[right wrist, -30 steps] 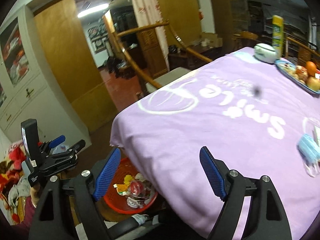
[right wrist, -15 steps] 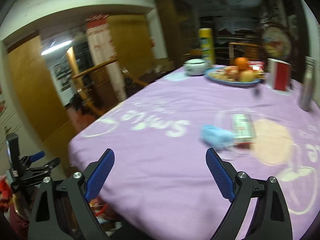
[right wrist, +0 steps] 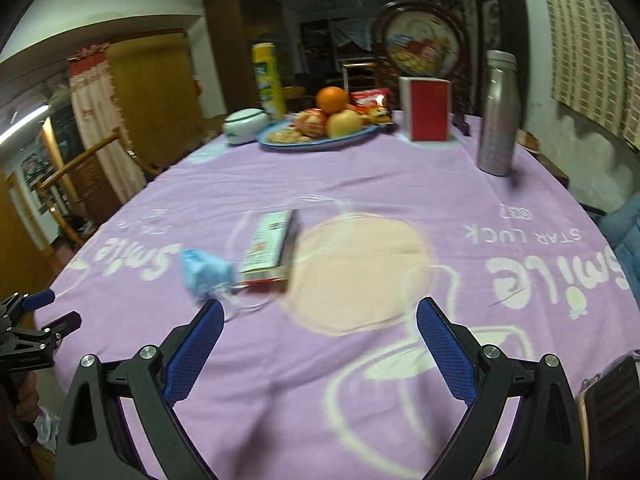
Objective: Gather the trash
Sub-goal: 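Return both tools from the wastebasket to the table, then move the left tool to the blue face mask while the right tool approaches the white medicine box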
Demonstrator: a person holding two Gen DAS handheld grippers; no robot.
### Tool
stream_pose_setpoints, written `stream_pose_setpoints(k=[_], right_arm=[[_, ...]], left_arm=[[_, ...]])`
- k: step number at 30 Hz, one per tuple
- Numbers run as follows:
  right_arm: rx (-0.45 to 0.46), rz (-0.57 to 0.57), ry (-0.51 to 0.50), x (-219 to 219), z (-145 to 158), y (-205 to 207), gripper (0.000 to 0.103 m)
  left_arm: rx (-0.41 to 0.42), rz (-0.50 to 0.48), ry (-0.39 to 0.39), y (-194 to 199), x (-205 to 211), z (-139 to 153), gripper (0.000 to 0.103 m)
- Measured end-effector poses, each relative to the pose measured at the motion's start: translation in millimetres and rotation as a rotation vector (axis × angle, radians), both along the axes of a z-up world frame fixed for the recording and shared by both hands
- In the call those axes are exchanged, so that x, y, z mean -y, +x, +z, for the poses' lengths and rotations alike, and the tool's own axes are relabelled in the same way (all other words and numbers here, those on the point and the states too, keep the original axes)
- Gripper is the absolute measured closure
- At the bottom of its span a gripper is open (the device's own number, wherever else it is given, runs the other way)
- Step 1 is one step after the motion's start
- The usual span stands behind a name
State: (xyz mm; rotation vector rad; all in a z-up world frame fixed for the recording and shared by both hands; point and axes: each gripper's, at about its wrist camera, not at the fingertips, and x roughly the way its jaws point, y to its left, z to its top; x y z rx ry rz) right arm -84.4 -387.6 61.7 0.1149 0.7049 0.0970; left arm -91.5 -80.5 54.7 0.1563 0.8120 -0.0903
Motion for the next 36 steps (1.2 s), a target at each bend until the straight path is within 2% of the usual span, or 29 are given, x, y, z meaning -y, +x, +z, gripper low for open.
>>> stream_pose_setpoints(k=[8,11,16,22,24,29,31,34,36], right_arm=[[0.018,-0.069,0.025,31,-5,25,0.007],[0.011,-0.080,0.028,32,-11,28,0.007],[0.004,-0.057,0.111,41,-13,32,0.006],[-0.019,-0.078,0.205,55,-20,35,0.006],[-0.025,-0.077,0.213,55,-22,35,0.006],[-0.024,-0.066,0.214,53,-22,35,0.006],[-0.029,-0.070,0.213,53,-22,35,0.006],[-0.033,-0.082,0.207,54,-23,36,0.006],[-0.040,-0.096,0.193,53,-23,37,0.006]], left_arm=[[-0.052,-0.160,-0.033,67,83,-5,0.007],[-0.055,-0.177,-0.053,87,102,-4,0.007],[-0.103,-0.175,-0.070,116,120,-18,0.007],[-0.147,-0.166,-0.016,123,115,-33,0.007],[-0.138,-0.174,0.028,120,105,-33,0.007],[-0.020,-0.096,0.226,110,69,-20,0.007],[-0.019,-0.082,0.210,110,58,-15,0.007],[-0.050,-0.098,0.116,116,55,-15,0.007],[-0.062,-0.102,0.090,120,60,-21,0.007]])
